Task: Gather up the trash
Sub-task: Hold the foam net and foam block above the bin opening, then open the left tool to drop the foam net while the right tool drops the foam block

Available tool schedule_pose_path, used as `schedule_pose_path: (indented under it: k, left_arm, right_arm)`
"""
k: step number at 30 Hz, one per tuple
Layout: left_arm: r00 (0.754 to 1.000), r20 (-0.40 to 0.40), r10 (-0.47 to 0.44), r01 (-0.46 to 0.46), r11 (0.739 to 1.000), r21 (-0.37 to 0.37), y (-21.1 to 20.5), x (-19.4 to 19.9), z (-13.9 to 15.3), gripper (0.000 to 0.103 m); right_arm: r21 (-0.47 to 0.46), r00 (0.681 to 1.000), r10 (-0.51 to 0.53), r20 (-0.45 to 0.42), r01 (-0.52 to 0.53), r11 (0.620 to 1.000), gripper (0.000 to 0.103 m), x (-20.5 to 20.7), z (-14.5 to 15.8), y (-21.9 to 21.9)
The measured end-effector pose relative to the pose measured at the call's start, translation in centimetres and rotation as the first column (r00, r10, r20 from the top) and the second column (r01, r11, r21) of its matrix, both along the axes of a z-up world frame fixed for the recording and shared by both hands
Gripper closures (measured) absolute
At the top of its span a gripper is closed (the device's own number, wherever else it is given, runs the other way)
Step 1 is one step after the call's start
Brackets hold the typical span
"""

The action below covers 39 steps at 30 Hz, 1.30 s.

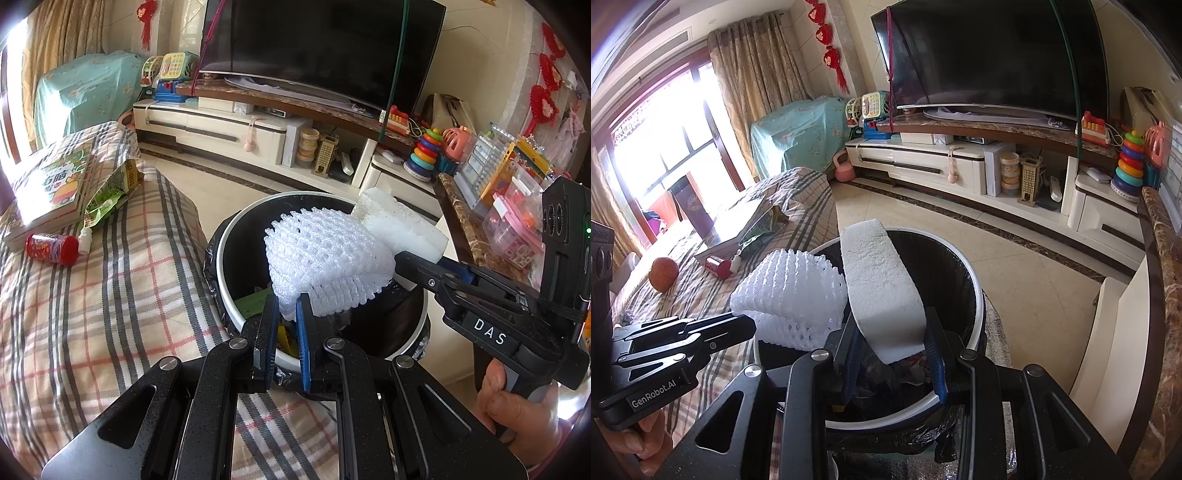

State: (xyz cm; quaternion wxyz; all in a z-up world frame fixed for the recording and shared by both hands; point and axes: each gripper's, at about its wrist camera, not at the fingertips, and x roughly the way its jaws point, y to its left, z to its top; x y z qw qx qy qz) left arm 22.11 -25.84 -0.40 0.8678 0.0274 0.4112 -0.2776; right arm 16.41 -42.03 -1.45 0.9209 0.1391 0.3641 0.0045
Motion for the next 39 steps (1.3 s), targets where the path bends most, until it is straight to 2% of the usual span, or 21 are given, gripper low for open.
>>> schedule_pose_path:
  k: [28, 30, 32, 33, 34, 39]
  left_arm:
    - [1.000, 0.000, 0.013, -0.013, 1.000, 0.009, -0.1, 0.6, 0.0, 0.094]
    - [1.000, 0.000, 0.014, -0.014, 1.000, 0.007, 0.0, 0.7, 0.1, 0.091]
    - [1.000, -0.006, 0.022, -0.022, 1.000, 0.000, 0.2, 0.6, 0.2, 0.074]
    - [1.000, -0.001, 0.031, -0.031, 0.999, -0.007, 0.4, 0.5, 0.3, 0.057]
    - [0.999, 0.009, 0.039, -0.039, 0.999, -0.012, 0.5, 0.3, 0.5, 0.051]
    - [0.998, 0.030, 0.056, -0.055, 0.998, -0.023, 1.6, -0.9, 1.1, 0.051]
  right_arm:
    - [-0.006, 1.000, -0.004, -0.007, 0.004, 1.000, 0.068, 0.1, -0.1, -0.6]
    - [0.000, 1.000, -0.005, -0.005, 0.005, 1.000, 0.067, 0.1, 0.0, -0.7]
    - [0.010, 1.000, -0.003, -0.004, 0.003, 1.000, 0.060, 0.0, 0.1, -0.9]
    - [0.015, 1.000, -0.005, 0.000, 0.005, 1.000, 0.052, -0.1, 0.2, -1.0]
    - [0.017, 1.000, -0.006, 0.006, 0.006, 1.000, 0.044, -0.2, 0.3, -1.0]
    - [0.034, 0.999, -0.011, 0.032, 0.010, 0.999, 0.036, -1.6, 1.1, -0.9]
